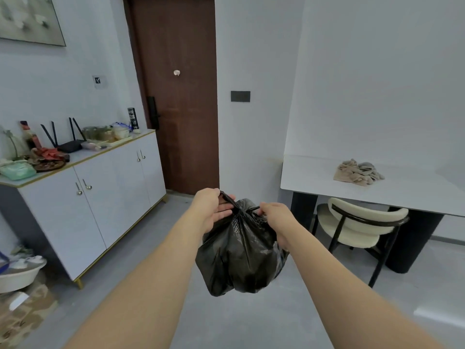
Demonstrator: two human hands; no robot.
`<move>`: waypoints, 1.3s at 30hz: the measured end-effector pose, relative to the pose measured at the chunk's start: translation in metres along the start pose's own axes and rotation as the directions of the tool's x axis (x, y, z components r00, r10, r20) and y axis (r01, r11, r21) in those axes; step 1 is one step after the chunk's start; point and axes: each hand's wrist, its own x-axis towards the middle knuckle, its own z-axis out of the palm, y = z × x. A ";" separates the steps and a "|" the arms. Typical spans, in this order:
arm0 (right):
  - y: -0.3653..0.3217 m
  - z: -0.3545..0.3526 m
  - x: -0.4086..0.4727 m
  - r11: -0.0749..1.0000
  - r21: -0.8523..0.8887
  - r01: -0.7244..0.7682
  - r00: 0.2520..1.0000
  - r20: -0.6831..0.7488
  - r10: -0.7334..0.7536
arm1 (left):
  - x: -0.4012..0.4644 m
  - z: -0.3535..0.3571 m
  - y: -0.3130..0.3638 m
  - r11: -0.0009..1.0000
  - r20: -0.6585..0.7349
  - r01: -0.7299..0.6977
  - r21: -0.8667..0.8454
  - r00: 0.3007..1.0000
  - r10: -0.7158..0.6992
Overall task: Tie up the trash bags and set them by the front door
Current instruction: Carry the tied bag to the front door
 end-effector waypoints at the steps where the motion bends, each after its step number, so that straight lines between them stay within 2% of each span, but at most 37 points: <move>1: -0.009 0.004 0.020 1.000 -0.011 -0.006 1.000 0.006 0.006 | 0.019 0.002 0.007 1.000 0.000 0.003 0.008 1.000 -0.003; 6: -0.042 0.030 0.130 0.998 -0.056 0.019 1.000 -0.020 -0.020 | 0.132 -0.002 0.030 1.000 -0.021 0.025 0.008 0.999 -0.025; 10: -0.065 0.067 0.227 1.000 -0.026 -0.001 1.000 -0.013 0.001 | 0.232 -0.009 0.048 0.999 -0.014 0.033 0.015 0.999 -0.033; 20: -0.161 0.139 0.451 0.999 -0.048 -0.026 0.999 -0.049 0.024 | 0.474 -0.020 0.130 0.998 -0.022 0.058 0.008 0.998 -0.057; 26: -0.180 0.171 0.575 0.998 -0.055 -0.043 0.999 -0.024 0.042 | 0.604 -0.012 0.141 0.994 -0.066 0.107 0.023 0.992 -0.106; 34: -0.198 0.197 0.750 0.996 -0.021 -0.092 0.995 0.029 0.093 | 0.771 0.000 0.163 0.966 -0.107 0.197 0.167 0.978 -0.181; 39: -0.213 0.213 0.839 0.991 0.001 -0.133 0.991 0.014 0.133 | 0.854 0.004 0.179 0.960 -0.108 0.226 0.168 0.972 -0.210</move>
